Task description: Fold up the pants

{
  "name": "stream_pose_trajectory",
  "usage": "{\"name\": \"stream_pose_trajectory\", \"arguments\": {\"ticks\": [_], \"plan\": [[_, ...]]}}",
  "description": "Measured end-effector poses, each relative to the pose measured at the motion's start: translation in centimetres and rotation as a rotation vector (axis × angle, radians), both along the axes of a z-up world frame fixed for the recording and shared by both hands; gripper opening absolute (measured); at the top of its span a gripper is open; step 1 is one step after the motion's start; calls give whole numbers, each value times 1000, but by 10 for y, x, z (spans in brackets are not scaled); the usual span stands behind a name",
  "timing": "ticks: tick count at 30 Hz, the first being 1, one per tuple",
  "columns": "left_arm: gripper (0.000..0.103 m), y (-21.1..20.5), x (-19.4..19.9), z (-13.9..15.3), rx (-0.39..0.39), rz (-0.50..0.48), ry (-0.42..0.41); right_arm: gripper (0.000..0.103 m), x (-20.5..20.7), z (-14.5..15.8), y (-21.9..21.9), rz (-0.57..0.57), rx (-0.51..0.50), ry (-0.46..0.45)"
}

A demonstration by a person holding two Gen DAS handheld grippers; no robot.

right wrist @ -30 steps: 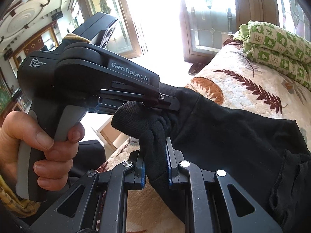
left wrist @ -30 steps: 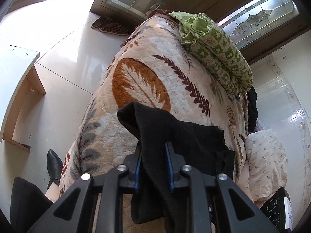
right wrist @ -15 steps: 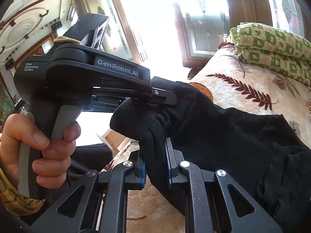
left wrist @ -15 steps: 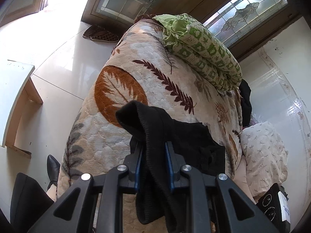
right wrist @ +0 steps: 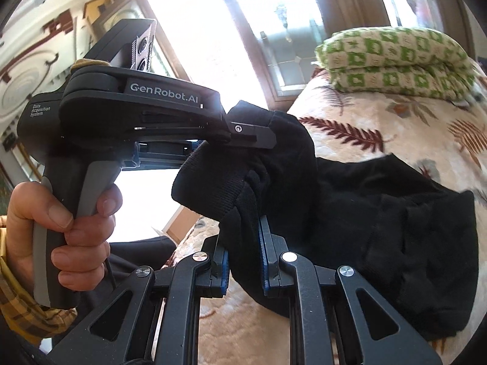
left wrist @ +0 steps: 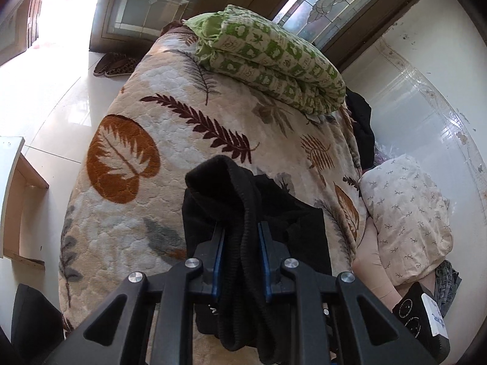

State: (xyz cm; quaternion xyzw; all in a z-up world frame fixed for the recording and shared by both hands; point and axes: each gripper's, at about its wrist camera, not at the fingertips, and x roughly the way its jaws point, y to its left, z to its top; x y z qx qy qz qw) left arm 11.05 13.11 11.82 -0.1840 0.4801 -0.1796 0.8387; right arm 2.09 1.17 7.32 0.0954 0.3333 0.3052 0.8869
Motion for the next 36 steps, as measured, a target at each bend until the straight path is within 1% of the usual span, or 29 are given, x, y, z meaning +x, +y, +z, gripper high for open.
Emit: {"name": "stream_pose_trajectory", "arguments": {"ticks": [8,11,13,15,17,20,23,25,27,28,29,30,32,33,34,36], "plan": [[22,-55,0,11,19,-88,-16,14,-10,4,-43,-75,48,11],[22,-81,3,10,21,-123,-15,14,-16,4,-62,-108,64,15],[22,-102,5,8,35,-147,-11,14,-17,2,-79,-141,82,23],[22,-124,8,5,65,-172,-10,14,-16,-2,-95,-177,99,34],[22,-151,12,-1,117,-203,-8,14,-14,-7,-111,-215,113,49],[23,-183,21,-21,187,-233,28,15,-9,-26,-135,-288,137,119],[27,-201,28,-44,200,-255,72,15,-4,-45,-151,-336,159,187],[31,-207,32,-54,188,-259,93,15,0,-60,-160,-365,182,242],[36,-212,32,-57,167,-265,101,18,1,-72,-169,-385,213,288],[41,-214,32,-56,157,-271,101,20,1,-76,-173,-394,230,304],[42,-215,32,-54,145,-277,97,23,2,-79,-175,-402,243,318],[43,-213,32,-49,137,-280,82,25,1,-80,-178,-412,249,325],[49,-208,32,-37,136,-271,38,29,1,-80,-179,-422,244,324],[59,-202,32,-30,142,-258,16,30,-1,-78,-178,-429,234,321],[66,-195,32,-24,149,-241,-3,36,-2,-76,-179,-442,223,319],[66,-180,32,-18,152,-213,-22,48,-6,-70,-180,-467,214,303]]}}
